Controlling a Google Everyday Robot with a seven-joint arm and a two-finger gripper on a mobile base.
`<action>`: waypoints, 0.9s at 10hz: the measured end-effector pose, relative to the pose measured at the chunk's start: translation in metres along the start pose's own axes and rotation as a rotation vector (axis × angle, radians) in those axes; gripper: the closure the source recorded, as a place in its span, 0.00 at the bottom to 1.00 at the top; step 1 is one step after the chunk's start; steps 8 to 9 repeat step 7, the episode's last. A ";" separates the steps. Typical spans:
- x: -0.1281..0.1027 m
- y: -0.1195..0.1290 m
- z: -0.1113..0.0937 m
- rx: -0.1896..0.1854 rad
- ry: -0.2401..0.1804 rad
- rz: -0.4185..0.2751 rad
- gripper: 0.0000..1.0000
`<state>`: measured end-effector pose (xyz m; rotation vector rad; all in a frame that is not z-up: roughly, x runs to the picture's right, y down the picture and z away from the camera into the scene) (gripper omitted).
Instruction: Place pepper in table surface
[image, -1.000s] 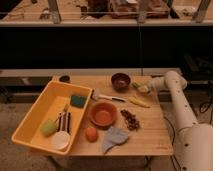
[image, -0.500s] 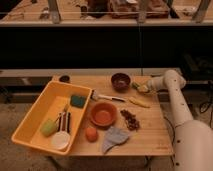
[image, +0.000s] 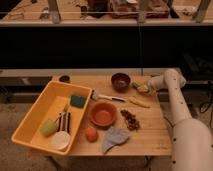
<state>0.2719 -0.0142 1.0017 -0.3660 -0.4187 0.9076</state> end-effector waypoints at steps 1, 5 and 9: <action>-0.004 -0.001 -0.004 -0.001 -0.005 -0.005 0.21; -0.015 0.000 -0.026 -0.013 0.008 -0.064 0.21; -0.011 0.005 -0.051 -0.028 0.032 -0.117 0.21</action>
